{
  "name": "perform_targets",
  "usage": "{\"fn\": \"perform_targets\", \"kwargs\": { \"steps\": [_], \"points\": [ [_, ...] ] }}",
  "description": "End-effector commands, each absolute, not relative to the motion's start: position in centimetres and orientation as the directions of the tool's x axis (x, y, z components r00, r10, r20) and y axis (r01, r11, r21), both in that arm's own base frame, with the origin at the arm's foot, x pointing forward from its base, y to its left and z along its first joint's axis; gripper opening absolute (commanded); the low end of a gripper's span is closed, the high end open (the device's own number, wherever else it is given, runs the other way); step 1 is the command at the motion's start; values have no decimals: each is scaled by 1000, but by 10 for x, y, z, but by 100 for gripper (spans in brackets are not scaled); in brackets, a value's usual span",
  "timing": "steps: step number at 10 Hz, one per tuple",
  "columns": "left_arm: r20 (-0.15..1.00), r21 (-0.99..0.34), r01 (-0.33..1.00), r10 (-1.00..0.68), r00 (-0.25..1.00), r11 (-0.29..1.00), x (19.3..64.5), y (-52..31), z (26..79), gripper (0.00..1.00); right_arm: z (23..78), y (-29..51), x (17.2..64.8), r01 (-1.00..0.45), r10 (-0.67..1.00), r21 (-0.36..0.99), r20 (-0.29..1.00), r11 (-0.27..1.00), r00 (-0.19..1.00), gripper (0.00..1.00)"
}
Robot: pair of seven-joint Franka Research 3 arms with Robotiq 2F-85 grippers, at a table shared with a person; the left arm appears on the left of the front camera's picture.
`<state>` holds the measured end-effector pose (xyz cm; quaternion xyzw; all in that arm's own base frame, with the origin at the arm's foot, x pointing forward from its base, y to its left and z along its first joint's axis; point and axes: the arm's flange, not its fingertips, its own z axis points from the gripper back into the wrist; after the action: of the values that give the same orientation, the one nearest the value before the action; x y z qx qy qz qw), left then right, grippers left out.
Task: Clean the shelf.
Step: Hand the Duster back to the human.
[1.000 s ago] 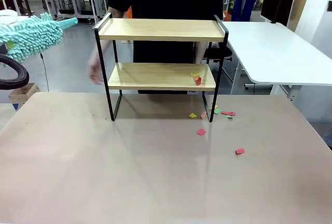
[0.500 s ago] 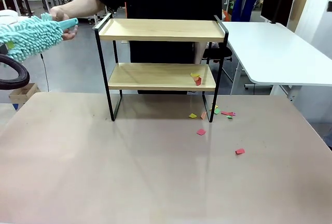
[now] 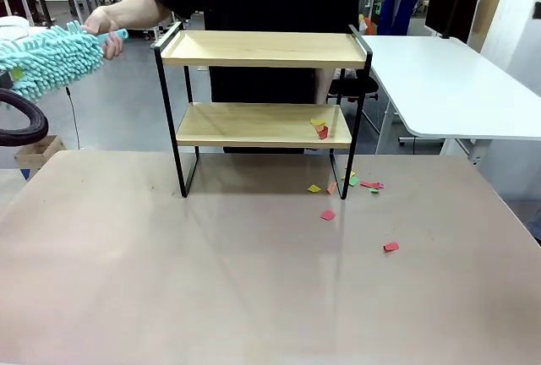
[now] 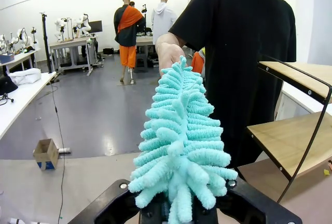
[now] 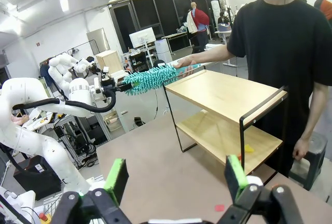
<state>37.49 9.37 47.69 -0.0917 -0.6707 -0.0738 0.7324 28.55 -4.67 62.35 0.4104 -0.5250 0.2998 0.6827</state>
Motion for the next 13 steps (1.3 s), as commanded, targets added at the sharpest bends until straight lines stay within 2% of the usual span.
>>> {"fn": "perform_targets", "kwargs": {
  "steps": [1, 2, 3, 4, 6, 8, 11, 13],
  "points": [
    [996, -36, 230, 17, 84, 972, 374, 95, 478, 17, 625, -46, 288, -846, -36, 232, 969, 480, 246, 100],
    [996, -35, 231, 15, 90, 972, 375, 94, 477, 75, 625, -46, 288, -846, -36, 232, 969, 480, 246, 100],
    [996, -41, 213, 22, 87, 976, 376, 93, 478, 74, 625, -46, 288, -846, -36, 232, 969, 480, 246, 100],
    [995, -52, 214, 33, 89, 975, 375, 94, 476, 100, 625, -46, 288, -846, -36, 232, 969, 480, 246, 100],
    [994, -64, 220, 44, 96, 973, 376, 94, 479, 100, 625, -46, 288, -846, -36, 232, 969, 480, 246, 100],
    [983, -169, 240, 147, 107, 956, 375, 100, 490, 100, 625, -46, 288, -846, -36, 232, 969, 480, 246, 100],
    [907, -419, 257, 416, 68, 871, 360, 143, 555, 100, 625, -46, 288, -846, -36, 232, 969, 480, 246, 100],
    [778, -617, 237, 627, 42, 750, 345, 206, 580, 100, 625, -46, 288, -846, -36, 232, 969, 480, 246, 100]
  ]
}}
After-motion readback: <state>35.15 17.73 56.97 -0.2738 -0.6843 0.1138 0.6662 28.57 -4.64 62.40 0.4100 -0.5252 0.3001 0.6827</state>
